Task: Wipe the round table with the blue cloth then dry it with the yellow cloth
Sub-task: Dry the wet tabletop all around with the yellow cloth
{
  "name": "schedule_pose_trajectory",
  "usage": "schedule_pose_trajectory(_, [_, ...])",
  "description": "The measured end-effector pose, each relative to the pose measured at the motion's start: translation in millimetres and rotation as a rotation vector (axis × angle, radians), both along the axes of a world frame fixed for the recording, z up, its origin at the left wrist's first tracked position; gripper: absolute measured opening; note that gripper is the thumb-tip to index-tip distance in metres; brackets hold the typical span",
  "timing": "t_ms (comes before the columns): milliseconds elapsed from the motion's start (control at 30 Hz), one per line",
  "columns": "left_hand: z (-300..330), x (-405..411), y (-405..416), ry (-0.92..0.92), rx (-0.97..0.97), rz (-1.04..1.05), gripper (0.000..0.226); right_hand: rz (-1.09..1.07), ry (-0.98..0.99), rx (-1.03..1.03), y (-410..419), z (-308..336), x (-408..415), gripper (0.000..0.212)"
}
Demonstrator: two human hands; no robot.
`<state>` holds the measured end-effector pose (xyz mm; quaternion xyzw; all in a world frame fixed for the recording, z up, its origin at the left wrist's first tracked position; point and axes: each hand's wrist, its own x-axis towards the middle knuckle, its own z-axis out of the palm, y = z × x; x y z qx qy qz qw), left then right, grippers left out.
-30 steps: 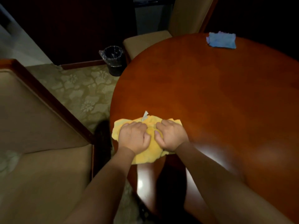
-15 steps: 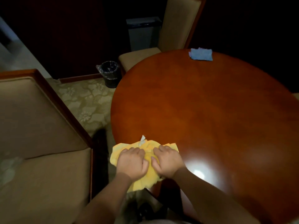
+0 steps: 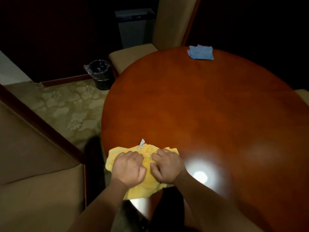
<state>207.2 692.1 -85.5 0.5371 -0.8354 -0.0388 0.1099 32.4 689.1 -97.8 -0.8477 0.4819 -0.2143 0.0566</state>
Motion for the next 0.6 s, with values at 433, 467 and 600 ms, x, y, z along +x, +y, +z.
schedule_pose_trajectory(433, [7.3, -3.5, -93.7, 0.032, -0.049, 0.139, 0.027, -0.167, 0.002, -0.004, -93.0, 3.6, 12.3, 0.031])
schedule_pose_trajectory(467, [9.9, -4.6, -87.3, 0.012, -0.036, 0.150, 0.027, -0.170, 0.001, 0.013, -88.0, 5.7, 11.3, 0.031])
schedule_pose_trajectory(600, [16.4, -2.8, -45.8, -0.001, 0.035, 0.189, 0.024, -0.137, 0.035, 0.052, -53.5, 10.6, 13.4, 0.030])
